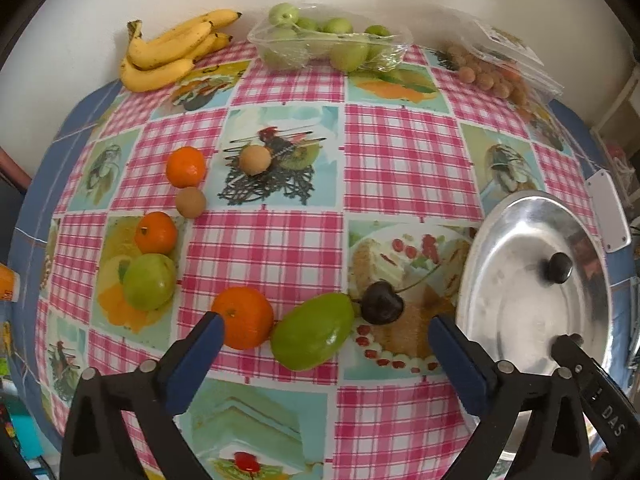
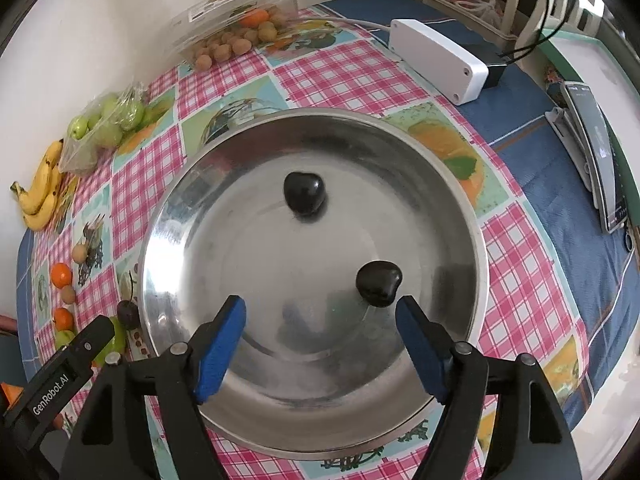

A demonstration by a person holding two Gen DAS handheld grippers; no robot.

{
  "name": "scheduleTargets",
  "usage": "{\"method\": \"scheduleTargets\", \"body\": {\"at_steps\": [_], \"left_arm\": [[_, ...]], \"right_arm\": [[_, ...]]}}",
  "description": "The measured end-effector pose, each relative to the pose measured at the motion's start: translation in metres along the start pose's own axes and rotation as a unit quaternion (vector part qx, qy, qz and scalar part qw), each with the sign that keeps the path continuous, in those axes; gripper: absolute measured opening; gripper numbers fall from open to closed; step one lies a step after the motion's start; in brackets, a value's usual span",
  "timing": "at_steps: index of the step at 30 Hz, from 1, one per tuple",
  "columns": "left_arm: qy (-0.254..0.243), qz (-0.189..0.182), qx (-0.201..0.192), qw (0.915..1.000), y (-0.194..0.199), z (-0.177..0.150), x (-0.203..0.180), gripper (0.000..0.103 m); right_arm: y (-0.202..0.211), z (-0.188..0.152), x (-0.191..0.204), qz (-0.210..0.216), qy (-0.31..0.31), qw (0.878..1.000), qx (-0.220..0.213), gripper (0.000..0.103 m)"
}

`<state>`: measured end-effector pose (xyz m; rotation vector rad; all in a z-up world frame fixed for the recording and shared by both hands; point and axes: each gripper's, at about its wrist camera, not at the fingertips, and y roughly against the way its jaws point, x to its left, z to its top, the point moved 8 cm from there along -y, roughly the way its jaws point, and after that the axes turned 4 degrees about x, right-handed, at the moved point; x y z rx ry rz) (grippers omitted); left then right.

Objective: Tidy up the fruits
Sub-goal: 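Withdraw the right gripper from the bowl toward the dark cherry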

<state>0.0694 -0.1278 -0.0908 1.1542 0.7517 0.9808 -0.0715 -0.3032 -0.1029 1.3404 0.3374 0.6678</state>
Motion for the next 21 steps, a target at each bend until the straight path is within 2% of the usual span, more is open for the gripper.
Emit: {"method": "scheduleTargets", "body": {"at_steps": [3, 5, 9, 11, 21], "left_arm": [[0.003, 0.003, 0.003, 1.0, -0.003, 0.001, 0.004, 0.103], [0.005, 0.005, 0.003, 1.0, -0.004, 0.001, 0.005, 0.103], [0.003, 0.013, -0.004, 0.9999, -0.004, 0.002, 0.007, 0.103], [0.002, 0.018, -0.01, 0.9998, -0.003, 0.002, 0.008, 0.103], [-0.002, 0.008, -0.032, 0.9994, 0.005, 0.008, 0.015, 0.103]], "right_arm": [[-0.003, -0.002, 0.003, -0.003, 0.009, 1.0, 0.007, 0.08], [-0.005, -0.003, 0.005, -0.004, 0.014, 1.0, 0.01, 0.086], [-0.005, -0.001, 0.007, -0.005, 0.022, 1.0, 0.005, 0.09], [-0.004, -0.001, 0.007, -0.01, 0.026, 1.0, 0.002, 0.102], [0.003, -0.001, 0.012, 0.005, 0.038, 0.999, -0.011, 0.103]]}}
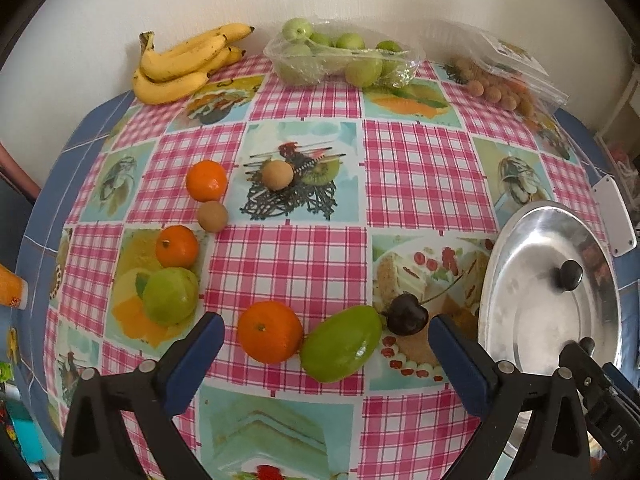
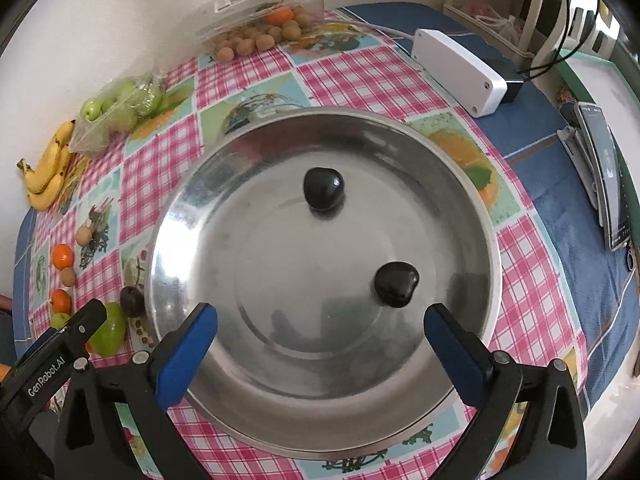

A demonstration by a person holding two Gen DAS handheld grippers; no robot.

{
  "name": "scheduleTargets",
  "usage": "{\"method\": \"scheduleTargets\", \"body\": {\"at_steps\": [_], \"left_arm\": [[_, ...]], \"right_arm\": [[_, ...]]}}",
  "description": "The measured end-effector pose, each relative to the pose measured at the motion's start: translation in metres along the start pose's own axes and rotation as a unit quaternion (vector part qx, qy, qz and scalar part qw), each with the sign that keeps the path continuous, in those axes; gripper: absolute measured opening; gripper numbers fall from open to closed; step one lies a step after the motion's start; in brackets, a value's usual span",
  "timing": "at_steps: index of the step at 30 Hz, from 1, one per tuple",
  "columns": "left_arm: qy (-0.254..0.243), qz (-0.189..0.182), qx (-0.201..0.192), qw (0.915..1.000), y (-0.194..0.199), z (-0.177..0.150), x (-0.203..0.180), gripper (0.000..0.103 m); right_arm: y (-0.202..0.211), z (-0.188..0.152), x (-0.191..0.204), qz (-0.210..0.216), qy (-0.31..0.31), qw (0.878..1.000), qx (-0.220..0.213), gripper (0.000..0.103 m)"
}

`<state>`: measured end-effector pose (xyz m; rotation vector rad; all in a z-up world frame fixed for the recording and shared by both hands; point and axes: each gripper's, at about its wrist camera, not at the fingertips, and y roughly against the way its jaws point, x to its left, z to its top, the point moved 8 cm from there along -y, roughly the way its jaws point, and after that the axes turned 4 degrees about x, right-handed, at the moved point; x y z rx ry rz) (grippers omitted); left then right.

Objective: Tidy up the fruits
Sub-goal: 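Withdraw the right gripper from the bowl toward the dark cherry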

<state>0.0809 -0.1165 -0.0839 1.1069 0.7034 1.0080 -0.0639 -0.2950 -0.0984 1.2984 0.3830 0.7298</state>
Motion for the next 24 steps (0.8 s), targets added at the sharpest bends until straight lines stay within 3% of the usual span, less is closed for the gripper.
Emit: {"method": "scheduleTargets", "body": {"at_steps": [10, 20, 24], "left_arm": [[0.019, 0.019, -0.019, 0.9995, 0.008, 0.007, 0.046, 0.103], [0.103, 0.065, -0.032, 0.9921, 0.016, 0.009, 0.136, 0.103], [0.136, 0.063, -0.031, 0.9882, 0.016, 0.007, 0.164, 0.103]], "right_arm": [[0.005, -0.004, 0.024, 0.043, 0.02, 0.999, -0.009, 0.103], [0.008, -0.012, 0.059, 0.053, 0.048, 0.997, -0.007, 0.103], [0.007, -0.015, 0.084, 0.063, 0.067, 0.996, -0.005, 0.103]]}}
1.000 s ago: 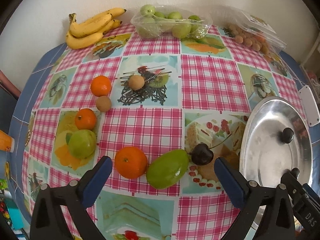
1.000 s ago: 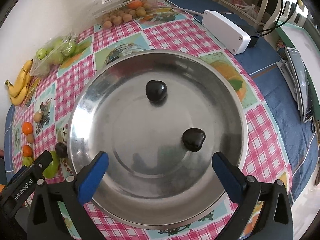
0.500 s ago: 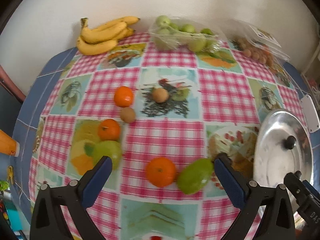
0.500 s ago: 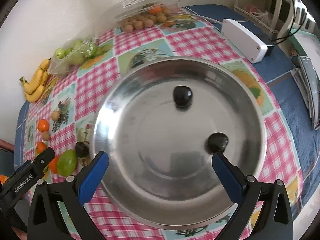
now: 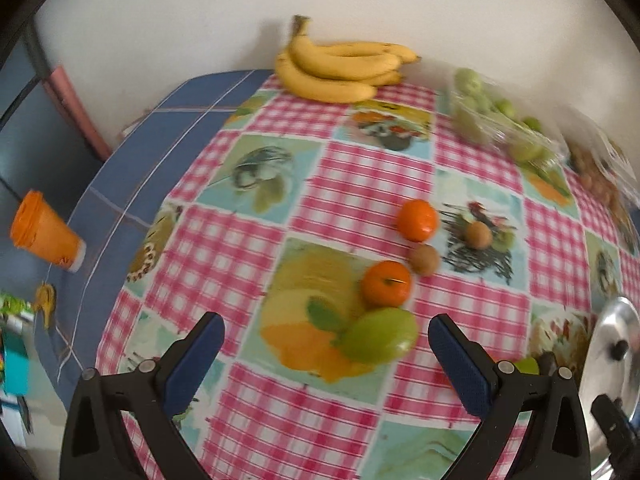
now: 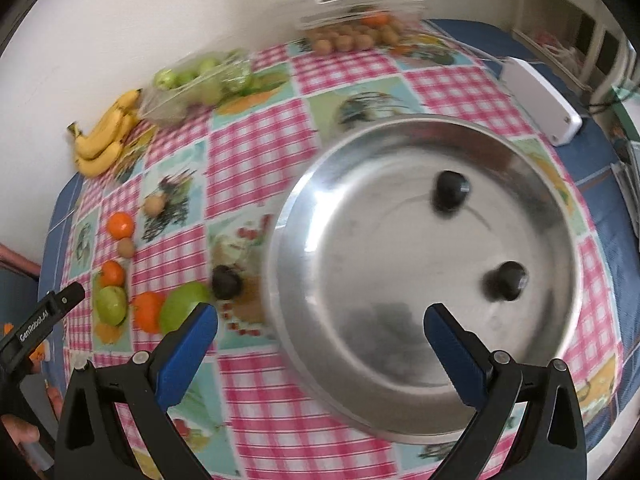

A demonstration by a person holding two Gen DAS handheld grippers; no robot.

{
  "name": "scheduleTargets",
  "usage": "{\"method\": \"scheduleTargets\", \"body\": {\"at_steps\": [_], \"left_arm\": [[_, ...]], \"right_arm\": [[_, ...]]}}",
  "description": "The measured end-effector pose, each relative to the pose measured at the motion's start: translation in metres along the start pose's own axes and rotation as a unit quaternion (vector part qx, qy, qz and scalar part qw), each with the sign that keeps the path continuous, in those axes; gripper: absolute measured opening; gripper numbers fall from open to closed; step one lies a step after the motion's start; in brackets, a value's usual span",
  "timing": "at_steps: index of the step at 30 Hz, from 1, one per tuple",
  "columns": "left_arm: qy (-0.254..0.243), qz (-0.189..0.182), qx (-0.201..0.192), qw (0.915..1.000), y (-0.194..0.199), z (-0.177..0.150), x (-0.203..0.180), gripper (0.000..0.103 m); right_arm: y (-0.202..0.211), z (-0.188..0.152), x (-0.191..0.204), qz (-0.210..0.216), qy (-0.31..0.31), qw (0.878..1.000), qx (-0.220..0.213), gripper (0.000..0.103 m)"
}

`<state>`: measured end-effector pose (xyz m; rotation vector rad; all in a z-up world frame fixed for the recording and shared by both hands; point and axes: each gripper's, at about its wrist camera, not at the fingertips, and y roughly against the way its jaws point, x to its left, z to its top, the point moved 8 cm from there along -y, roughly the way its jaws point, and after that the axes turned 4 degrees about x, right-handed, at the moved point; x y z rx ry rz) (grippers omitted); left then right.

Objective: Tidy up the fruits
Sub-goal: 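Withdraw the right gripper from the bowl toward the dark cherry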

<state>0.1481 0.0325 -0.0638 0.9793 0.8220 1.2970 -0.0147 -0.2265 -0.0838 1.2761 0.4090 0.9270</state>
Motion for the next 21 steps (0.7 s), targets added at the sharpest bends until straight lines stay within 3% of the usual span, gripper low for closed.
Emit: {"method": "scheduleTargets", "body": {"at_steps": [10, 21], "left_arm": [[0.042, -0.015, 0.008, 0.999, -0.005, 0.004, 0.031, 0.103], [0.04, -0.069, 0.023, 0.9966, -0.012, 0.002, 0.017, 0.103]], "right_arm": [[-0.01, -0.005, 0.063, 0.023, 0.046, 0.999, 0.01, 0.103], [-0.014, -0.005, 0.091, 0.039, 0.051, 0.998, -0.001, 0.103]]}}
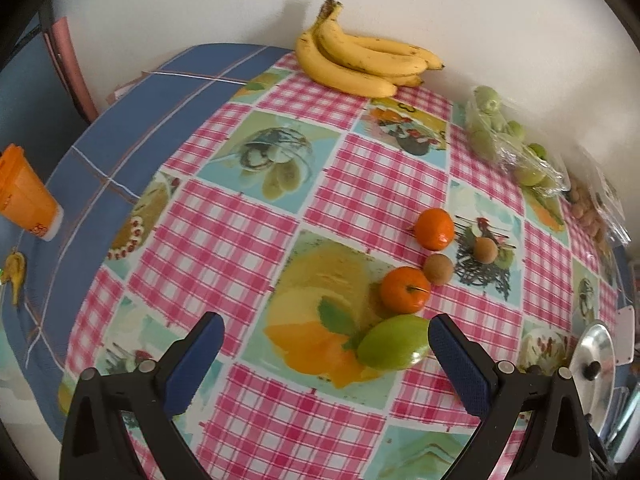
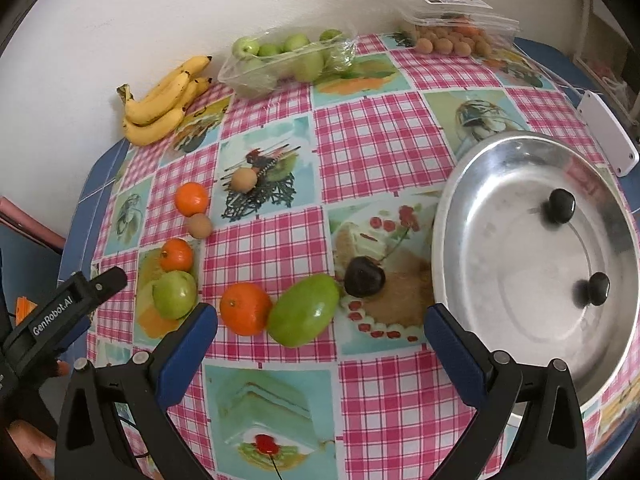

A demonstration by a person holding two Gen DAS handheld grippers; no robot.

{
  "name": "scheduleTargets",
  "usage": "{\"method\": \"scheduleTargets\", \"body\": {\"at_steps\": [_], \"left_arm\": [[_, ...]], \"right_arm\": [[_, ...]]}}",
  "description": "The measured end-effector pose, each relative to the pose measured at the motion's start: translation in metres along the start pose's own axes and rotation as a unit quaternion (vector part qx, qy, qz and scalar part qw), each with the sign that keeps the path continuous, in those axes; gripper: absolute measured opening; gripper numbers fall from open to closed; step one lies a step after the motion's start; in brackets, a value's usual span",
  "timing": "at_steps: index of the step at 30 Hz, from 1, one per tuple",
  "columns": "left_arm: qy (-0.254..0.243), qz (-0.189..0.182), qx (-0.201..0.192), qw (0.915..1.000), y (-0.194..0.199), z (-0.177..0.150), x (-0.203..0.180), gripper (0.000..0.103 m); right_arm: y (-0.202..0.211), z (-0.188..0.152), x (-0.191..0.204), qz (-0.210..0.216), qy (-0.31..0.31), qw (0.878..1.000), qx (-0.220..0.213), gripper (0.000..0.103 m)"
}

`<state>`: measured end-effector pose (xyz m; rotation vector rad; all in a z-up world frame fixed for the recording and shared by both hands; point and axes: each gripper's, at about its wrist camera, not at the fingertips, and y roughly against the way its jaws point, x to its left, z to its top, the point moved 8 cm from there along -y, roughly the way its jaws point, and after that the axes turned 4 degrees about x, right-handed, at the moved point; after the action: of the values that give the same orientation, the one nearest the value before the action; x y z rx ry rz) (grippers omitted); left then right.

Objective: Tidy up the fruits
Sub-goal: 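Withdraw the right gripper from the bowl toward the dark cherry, then grasp the dark cherry by its body with the right gripper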

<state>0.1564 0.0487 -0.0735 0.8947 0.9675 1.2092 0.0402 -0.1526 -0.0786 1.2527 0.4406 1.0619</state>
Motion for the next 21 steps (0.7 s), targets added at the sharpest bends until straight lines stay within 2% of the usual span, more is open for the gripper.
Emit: {"method": "scheduleTargets", "body": {"at_steps": [6, 13, 21], "left_arm": [[-0.013, -0.046, 0.002, 0.9988, 0.0, -0.002, -0.022, 0.103], [-0.034, -0.064, 0.004, 0.9973, -0.001, -0.002, -0.039, 0.103], [-0.057, -0.067, 0.001, 0.9961, 0.0, 0.001, -0.052, 0.103]], "right_arm": [[0.006, 0.009, 0.0, 0.007, 0.004, 1.0, -0.022, 0.103], [0.005, 0.017, -0.001, 0.002, 0.016, 1.0, -0.014, 0.103], [0.004, 0.028, -0.008, 0.002, 0.01, 1.0, -0.003, 0.103]]}}
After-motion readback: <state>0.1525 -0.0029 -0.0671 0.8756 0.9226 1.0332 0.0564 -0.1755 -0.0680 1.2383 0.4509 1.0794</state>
